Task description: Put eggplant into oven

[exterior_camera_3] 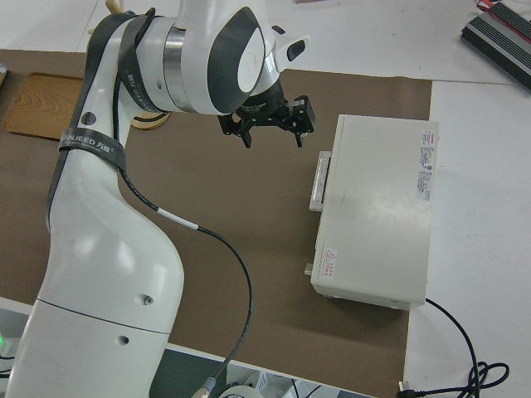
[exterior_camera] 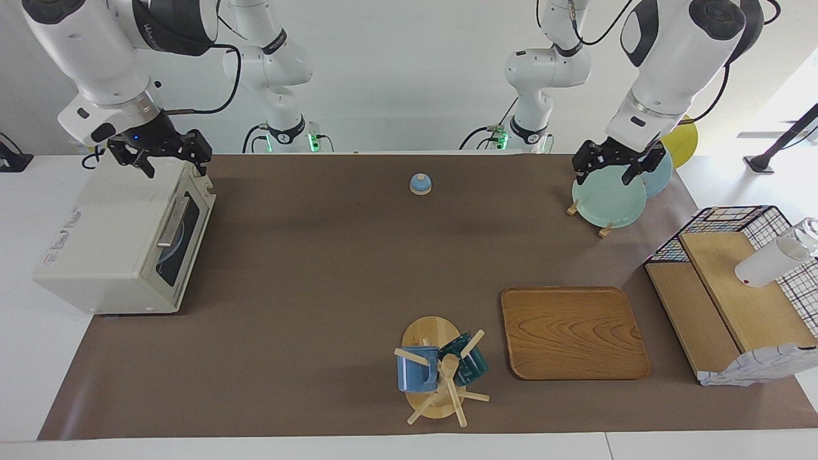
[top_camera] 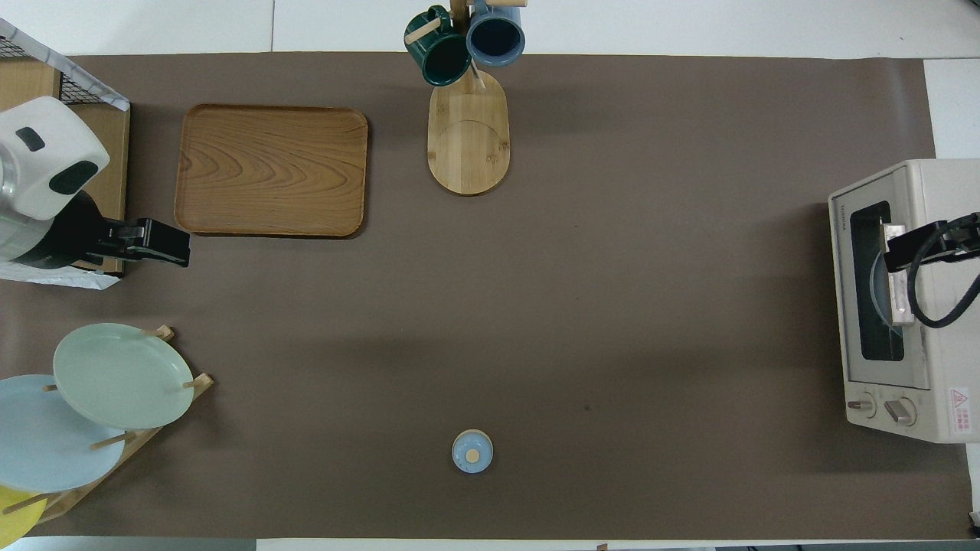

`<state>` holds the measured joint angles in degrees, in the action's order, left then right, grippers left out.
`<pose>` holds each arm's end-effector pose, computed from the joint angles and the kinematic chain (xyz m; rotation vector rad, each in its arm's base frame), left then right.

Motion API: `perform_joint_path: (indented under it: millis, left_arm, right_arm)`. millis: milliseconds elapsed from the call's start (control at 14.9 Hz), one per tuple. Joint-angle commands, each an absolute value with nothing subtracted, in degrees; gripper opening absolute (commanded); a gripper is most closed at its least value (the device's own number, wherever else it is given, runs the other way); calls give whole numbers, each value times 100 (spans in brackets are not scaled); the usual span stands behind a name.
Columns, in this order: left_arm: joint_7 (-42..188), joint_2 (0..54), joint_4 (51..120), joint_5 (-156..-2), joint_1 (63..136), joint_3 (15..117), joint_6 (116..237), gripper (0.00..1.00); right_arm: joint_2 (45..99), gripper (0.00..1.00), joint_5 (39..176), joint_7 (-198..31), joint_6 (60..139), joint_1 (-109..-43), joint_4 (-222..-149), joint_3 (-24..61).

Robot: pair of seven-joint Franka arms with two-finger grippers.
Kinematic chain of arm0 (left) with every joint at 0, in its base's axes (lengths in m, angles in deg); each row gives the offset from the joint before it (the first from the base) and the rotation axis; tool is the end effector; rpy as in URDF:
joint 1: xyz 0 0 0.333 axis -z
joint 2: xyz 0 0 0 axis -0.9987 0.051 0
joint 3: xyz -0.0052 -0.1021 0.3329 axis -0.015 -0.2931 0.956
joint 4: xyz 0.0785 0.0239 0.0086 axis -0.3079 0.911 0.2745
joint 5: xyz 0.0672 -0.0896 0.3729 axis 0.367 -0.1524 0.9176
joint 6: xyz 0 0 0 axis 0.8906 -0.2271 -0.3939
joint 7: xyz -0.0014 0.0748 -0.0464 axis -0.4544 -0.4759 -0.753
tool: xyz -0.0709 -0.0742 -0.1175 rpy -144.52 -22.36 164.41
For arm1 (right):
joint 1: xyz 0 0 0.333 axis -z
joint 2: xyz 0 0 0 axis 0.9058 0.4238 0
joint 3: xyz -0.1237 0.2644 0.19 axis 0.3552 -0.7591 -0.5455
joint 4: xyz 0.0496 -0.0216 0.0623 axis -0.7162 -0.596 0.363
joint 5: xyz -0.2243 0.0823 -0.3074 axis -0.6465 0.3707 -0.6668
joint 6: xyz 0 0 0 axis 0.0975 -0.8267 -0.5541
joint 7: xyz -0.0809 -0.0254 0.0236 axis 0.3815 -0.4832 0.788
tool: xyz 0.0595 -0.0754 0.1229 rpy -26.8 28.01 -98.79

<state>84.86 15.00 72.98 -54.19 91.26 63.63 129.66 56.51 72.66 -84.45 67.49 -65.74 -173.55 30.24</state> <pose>0.5271 -0.0930 0.5758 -3.1313 0.1671 0.0850 0.5314 -0.0479 0.5898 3.0674 0.1345 -0.1768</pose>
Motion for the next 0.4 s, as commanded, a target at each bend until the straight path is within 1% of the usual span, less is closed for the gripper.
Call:
perform_joint_path:
  millis: [0,335]
  left_arm:
    - [8495,1417,7362,-5478,9112,6382,12966,100]
    - [8486,1417,7362,-5478,9112,6391,12966,100]
  right_arm:
    - [5694,100,7421,-8390,6623,-6449,-17241,2927]
    - [5703,100,7421,-8390,6623,-6457,-17241,2892]
